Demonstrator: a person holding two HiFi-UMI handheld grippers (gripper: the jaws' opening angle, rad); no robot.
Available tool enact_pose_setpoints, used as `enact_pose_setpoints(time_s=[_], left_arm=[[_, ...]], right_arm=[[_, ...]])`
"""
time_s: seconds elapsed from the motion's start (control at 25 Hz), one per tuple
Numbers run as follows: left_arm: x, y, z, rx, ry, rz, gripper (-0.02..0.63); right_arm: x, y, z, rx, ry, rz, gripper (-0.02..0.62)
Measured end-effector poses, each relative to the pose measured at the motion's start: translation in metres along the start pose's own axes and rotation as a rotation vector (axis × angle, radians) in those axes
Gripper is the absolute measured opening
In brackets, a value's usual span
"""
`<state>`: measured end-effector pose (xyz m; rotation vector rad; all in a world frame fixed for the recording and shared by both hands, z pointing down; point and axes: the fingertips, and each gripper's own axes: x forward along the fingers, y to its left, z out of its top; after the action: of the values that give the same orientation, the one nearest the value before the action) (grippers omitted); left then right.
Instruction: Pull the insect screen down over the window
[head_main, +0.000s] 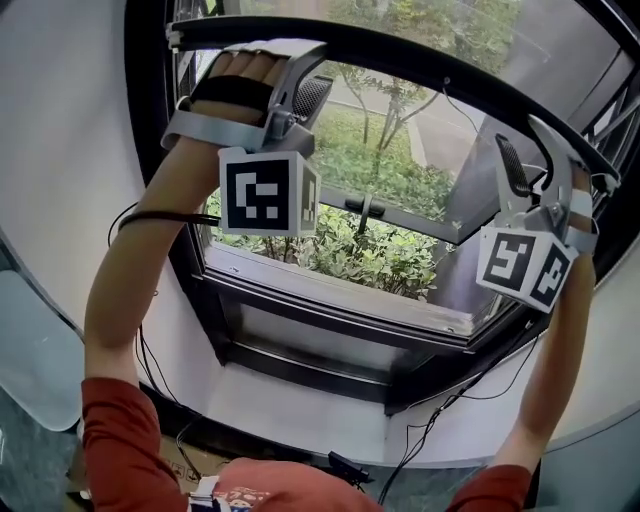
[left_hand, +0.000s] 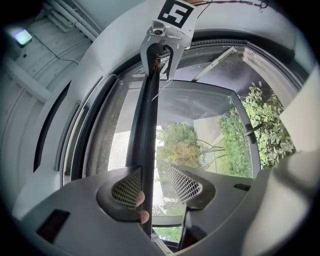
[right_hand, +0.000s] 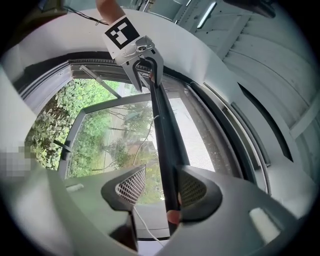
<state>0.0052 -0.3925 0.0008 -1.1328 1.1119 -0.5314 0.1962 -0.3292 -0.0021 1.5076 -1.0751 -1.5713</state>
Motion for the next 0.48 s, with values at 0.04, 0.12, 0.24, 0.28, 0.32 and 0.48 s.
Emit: enact_pose_setpoints(time_s=[0.04,0.12,0.24,0.28,0.32,0.48], left_arm=[[-0.003,-0.006,0.000,-0.001,-0.002,-0.011,0.181],[-0.008,-0.016,0.001,0.001,-0.007,-0.026,0.181],[-0.015,-0.032,0.001,-0.008,-0.014,-0.032,0.181],[-0.018,-0.038,0.001,-0.011,-0.015,-0.029,0.181],[-0.021,-0.044,0.000,-0.014,-0.014,-0.023,0.186],[-0.035,-0.069,0.000,-0.006,-0.006,-0.029,0.186]], right_arm=[[-0.003,0.005,0.000,0.005,0.001,0.006,0.189],[-0.009,0.015,0.000,0.017,0.002,0.019,0.189],[-0.016,0.031,0.000,0.033,0.004,0.038,0.189],[-0.019,0.037,0.000,0.034,0.005,0.042,0.189],[-0.021,0.043,0.000,0.033,0.006,0.043,0.189],[-0.035,0.069,0.000,0.024,0.013,0.048,0.190]])
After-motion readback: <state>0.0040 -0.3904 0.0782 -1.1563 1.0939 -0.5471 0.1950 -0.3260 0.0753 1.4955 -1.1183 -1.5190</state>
